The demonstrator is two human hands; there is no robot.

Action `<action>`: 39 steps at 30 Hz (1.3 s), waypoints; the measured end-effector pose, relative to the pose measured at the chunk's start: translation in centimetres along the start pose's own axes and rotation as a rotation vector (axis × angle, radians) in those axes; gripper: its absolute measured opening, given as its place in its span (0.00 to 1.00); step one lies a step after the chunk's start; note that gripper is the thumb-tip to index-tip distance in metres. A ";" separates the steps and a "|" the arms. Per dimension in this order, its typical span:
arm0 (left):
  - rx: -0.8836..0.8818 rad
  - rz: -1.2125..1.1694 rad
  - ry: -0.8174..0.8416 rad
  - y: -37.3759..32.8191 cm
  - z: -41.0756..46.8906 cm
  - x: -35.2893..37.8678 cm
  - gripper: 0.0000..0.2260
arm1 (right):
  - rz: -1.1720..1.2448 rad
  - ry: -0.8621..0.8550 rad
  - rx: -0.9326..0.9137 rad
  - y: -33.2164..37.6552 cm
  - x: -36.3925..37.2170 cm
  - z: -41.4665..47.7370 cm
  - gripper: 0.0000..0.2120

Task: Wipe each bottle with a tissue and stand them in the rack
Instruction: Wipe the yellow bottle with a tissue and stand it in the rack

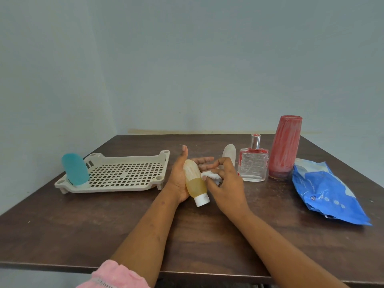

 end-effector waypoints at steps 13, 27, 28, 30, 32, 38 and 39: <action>-0.030 -0.043 0.029 0.2 0.0 0.7 0.37 | -0.039 0.009 -0.043 0.5 0.1 -0.2 0.13; -0.046 -0.020 -0.001 0.5 -0.1 0.4 0.38 | -0.074 0.004 -0.030 0.9 -0.3 -0.2 0.14; -0.044 -0.016 -0.005 0.5 -0.1 0.4 0.39 | -0.068 -0.001 -0.027 0.9 -0.3 -0.1 0.15; -0.042 -0.020 -0.009 0.4 -0.1 0.4 0.38 | -0.050 0.009 -0.035 1.2 -0.1 -0.1 0.15; -0.050 -0.023 -0.020 0.3 -0.2 0.3 0.36 | -0.060 0.033 -0.050 1.6 0.2 -0.2 0.16; -0.050 -0.008 -0.026 0.4 -0.2 0.4 0.40 | -0.060 0.031 -0.055 1.8 -0.1 -0.2 0.17; -0.047 -0.010 -0.029 0.3 -0.2 0.3 0.39 | -0.068 0.025 -0.046 1.6 0.0 -0.1 0.15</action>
Point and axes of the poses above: each hand's wrist, its own z-axis towards the middle knuckle, its own x-axis out of the palm, y = z × x, the point moved 10 cm from there along z, towards the middle knuckle, and after that the axes turned 5 degrees about z, right-handed, at the moved point
